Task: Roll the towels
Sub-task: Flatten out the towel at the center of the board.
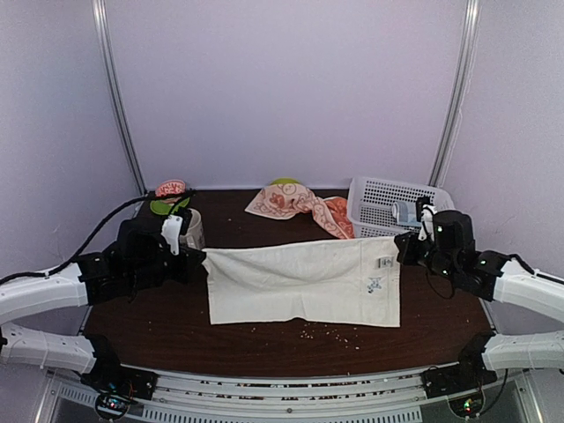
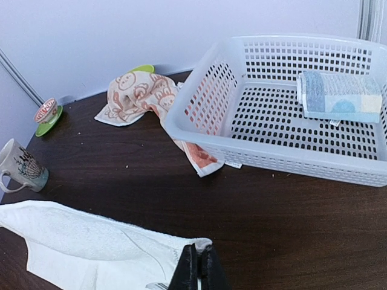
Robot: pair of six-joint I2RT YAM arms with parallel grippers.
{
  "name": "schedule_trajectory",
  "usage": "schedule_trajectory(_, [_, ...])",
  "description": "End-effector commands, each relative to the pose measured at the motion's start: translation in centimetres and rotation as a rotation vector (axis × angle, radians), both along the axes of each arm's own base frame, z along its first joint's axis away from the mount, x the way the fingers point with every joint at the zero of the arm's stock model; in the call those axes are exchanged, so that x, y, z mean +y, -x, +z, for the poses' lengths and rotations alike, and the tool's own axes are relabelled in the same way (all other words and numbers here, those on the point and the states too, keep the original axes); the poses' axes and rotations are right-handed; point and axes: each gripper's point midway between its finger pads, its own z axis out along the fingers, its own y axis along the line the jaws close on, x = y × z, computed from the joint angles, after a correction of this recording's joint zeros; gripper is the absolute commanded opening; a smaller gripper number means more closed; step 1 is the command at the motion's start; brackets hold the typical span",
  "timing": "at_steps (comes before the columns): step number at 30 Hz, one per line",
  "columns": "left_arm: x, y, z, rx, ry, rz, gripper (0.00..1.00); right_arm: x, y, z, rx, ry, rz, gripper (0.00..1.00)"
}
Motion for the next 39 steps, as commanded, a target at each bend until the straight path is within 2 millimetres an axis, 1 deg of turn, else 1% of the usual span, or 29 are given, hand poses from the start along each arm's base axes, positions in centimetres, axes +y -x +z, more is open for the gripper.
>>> schedule_trajectory(1, [-0.6,0.3,-2.1,0.035,0.03,-0.018,0.0,-0.2,0.4,-3.8,0.071,0.006,-0.012,0.0])
schedule_trajectory(4, [-0.5,0.4,-2.3,0.038,0.032,-0.018,0.0,-0.1,0.6,-4.9,0.093,-0.011,-0.015,0.0])
schedule_trajectory(9, [-0.3,0.0,-2.0,0.018,0.008,-0.007,0.0,-0.7,0.2,-4.6,0.086,0.018,-0.046,0.0])
schedule_trajectory(13, [-0.7,-0.5,-2.6,0.034,-0.007,0.0,0.0,-1.4,-0.1,-5.0,0.077,0.047,-0.088,0.0])
schedule_trajectory(15, [-1.0,-0.5,-3.0,0.046,0.002,-0.003,0.0,-1.0,0.0,-5.2,0.076,0.033,-0.073,0.0])
schedule_trajectory(21, [-0.9,0.2,-4.2,0.082,0.001,-0.017,0.0,0.3,1.2,-5.7,0.095,0.036,-0.016,0.0])
schedule_trajectory(23, [-0.8,0.6,-4.9,0.107,-0.008,-0.026,0.0,0.5,1.7,-6.3,0.115,0.032,-0.001,0.0])
schedule_trajectory(26, [-0.7,1.2,-6.1,0.147,-0.005,-0.027,0.0,0.7,2.6,-7.6,0.156,0.02,0.009,0.0])
schedule_trajectory(29, [-0.5,1.8,-7.1,0.171,0.0,-0.025,0.0,0.5,3.2,-8.5,0.171,0.007,0.005,0.0])
schedule_trajectory(32, [-0.4,1.7,-7.1,0.166,-0.001,-0.016,0.0,0.3,3.2,-8.8,0.169,-0.004,-0.007,0.0])
schedule_trajectory(33, [-0.4,1.4,-6.6,0.152,-0.003,-0.012,0.0,0.3,3.1,-8.5,0.169,-0.002,-0.013,0.0])
schedule_trajectory(35, [-0.4,1.0,-4.7,0.113,-0.01,-0.012,0.0,0.2,2.9,-6.9,0.133,-0.014,-0.018,0.0])
schedule_trajectory(37, [-0.3,1.2,-2.3,0.066,0.009,-0.032,0.0,0.5,3.1,-4.2,0.061,-0.048,0.019,0.0])
schedule_trajectory(39, [-0.4,2.3,0.3,0.016,0.044,-0.077,0.0,0.8,3.9,-1.2,-0.013,-0.08,0.08,0.0])
